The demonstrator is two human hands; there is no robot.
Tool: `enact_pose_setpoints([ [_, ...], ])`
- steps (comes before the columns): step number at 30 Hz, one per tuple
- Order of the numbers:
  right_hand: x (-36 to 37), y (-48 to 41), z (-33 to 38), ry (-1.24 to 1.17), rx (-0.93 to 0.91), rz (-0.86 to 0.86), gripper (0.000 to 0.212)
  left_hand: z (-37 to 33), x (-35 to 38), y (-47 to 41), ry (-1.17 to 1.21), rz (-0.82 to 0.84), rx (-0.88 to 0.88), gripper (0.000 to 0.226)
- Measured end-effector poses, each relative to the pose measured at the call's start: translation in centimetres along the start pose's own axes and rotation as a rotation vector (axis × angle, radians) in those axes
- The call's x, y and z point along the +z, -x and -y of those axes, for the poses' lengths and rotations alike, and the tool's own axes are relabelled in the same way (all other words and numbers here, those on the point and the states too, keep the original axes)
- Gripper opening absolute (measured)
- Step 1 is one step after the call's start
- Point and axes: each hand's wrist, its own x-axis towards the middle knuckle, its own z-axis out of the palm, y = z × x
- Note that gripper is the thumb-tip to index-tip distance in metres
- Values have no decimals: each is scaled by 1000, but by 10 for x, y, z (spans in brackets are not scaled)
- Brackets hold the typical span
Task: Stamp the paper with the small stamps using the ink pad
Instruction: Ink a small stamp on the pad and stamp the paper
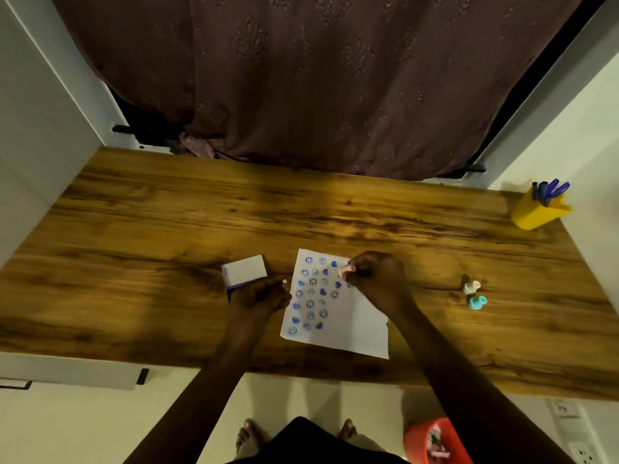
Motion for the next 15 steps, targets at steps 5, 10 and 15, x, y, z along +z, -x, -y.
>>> enact_pose_setpoints([
  [5,-32,26,18,-550,106,35,25,-4,21,2,4,68,-49,13],
  [10,-31,60,15,-683,96,111,25,-7,46,8,-17,197,-114,22],
  [15,-26,75,2,-695,89,57,22,-5,65,12,-9,297,-92,38],
])
